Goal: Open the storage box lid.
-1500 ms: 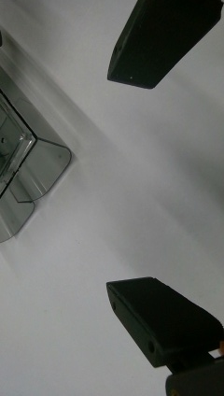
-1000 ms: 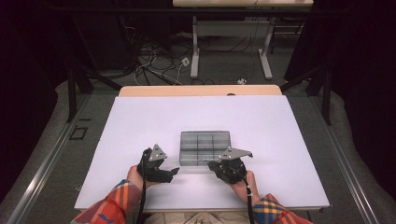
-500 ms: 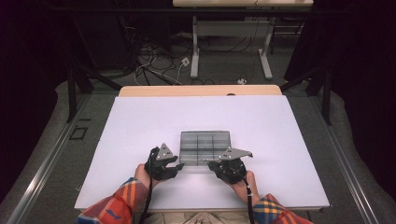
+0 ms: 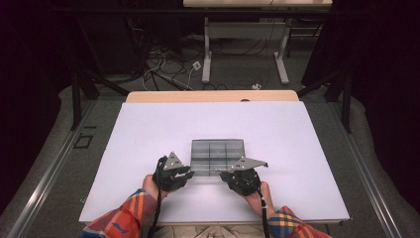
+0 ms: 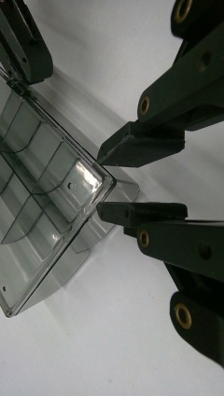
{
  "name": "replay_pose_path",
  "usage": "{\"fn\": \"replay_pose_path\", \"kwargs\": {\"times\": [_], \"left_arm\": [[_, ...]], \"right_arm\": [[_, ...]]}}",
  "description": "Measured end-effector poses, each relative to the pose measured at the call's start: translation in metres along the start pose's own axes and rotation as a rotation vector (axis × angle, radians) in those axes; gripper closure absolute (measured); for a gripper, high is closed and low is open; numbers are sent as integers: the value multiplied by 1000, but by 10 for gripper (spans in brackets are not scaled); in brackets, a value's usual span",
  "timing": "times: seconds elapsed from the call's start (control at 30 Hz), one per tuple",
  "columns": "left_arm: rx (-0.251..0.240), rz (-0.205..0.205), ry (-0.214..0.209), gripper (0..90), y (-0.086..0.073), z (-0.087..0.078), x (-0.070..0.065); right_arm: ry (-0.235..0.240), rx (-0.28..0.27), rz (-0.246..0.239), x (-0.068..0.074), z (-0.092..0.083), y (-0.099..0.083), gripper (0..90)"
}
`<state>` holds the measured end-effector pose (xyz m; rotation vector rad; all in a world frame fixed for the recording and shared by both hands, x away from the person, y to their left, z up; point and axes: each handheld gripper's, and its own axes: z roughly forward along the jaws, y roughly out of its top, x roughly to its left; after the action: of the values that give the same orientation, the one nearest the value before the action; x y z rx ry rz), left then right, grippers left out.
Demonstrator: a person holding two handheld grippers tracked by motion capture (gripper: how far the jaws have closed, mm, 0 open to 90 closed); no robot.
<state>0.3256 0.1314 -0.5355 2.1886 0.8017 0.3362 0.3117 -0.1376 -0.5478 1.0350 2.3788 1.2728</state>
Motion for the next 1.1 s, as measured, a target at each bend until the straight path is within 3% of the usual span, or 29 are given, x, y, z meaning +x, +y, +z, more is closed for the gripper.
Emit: {"fn": "replay_pose_path", "kwargs": {"times": [0.5, 0.87, 1.1], "left_arm": [[-11, -23, -21, 729, -2, -1, 2], [-15, -16, -17, 731, -1, -1, 3], [-16, -3, 4, 665, 0, -1, 0]], "right_arm": [[-10, -15, 0, 1, 2, -1, 843], [-8, -17, 5, 1, 1, 0, 843], [-9, -39, 8, 1, 0, 0, 842]]}}
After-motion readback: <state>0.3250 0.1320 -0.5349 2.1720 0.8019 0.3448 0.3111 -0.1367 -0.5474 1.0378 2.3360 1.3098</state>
